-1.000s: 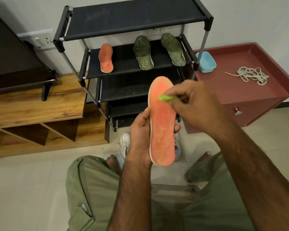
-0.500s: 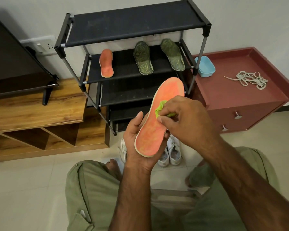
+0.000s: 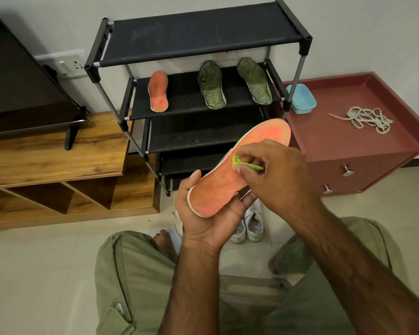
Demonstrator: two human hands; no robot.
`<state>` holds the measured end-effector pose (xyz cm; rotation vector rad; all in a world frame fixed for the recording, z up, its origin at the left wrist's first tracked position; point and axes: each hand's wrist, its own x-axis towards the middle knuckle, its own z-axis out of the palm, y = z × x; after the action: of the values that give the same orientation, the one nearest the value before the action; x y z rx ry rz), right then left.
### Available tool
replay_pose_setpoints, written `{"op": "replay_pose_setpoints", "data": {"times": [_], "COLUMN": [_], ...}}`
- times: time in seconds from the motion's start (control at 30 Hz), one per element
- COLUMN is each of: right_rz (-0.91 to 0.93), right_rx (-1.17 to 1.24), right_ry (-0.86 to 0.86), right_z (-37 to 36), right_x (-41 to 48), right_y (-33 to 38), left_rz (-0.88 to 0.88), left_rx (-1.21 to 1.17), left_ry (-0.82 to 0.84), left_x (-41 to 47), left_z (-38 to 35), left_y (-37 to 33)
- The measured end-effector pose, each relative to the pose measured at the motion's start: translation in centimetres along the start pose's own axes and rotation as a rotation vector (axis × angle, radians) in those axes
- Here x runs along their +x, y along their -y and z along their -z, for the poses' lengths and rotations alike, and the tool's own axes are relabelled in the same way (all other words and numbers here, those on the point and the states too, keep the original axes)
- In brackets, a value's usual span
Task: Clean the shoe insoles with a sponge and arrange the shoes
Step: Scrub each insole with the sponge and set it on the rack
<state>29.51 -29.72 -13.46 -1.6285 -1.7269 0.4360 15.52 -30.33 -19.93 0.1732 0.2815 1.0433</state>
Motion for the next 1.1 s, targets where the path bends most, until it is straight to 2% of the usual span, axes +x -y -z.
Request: {"op": "replay_pose_setpoints", "data": {"times": [0.1,0.23,0.4,0.53,0.7,0.83,0.97,1.0,1.1], "right_rz": [-0.022,-0.08,-0.017,-0.116,-0.038,-0.108,-0.026,-0.047,-0.122], "right_rx": [-0.017,-0.054,0.02,-0.007,0.052,0.031,0.035,0.037,0.05], "right_ry": [0.038,-0.003,0.241,0.042,0.204,0.062,0.226,0.216,0.035], "right_z": [0.3,0.3,-0.4,-0.4,-1.5,-1.4,-1.4,-1.2,-0.8], "right_x": [0.5,0.7,-0.3,0.3,-1.0,-0.2,-0.8,-0.5,0.1], "right_y": [-0.2,0.4,1.3,0.8,1.9,1.5,2.0,1.6,0.4], "left_rz": [0.011,0.009,0.034,0.025,0.048,0.042,0.059,0.05,0.031], "left_rx": [-0.034,-0.028,-0.002,0.007,0.024,0.034,0.047,0.049,0.049], "left_ry": [0.002,-0.041,-0.082,-0.122,-0.165,-0.183,-0.184,-0.175,-0.15], "left_x": [0.1,0.3,0.0,0.1,-0.1,0.0,-0.1,-0.1,0.1], "left_z": [0.2,-0.4,0.2,-0.2,0.4,0.1,0.3,0.3,-0.4], "left_y": [0.2,0.4,0.2,0.5,0.2,0.3,0.0,0.0,0.1]}}
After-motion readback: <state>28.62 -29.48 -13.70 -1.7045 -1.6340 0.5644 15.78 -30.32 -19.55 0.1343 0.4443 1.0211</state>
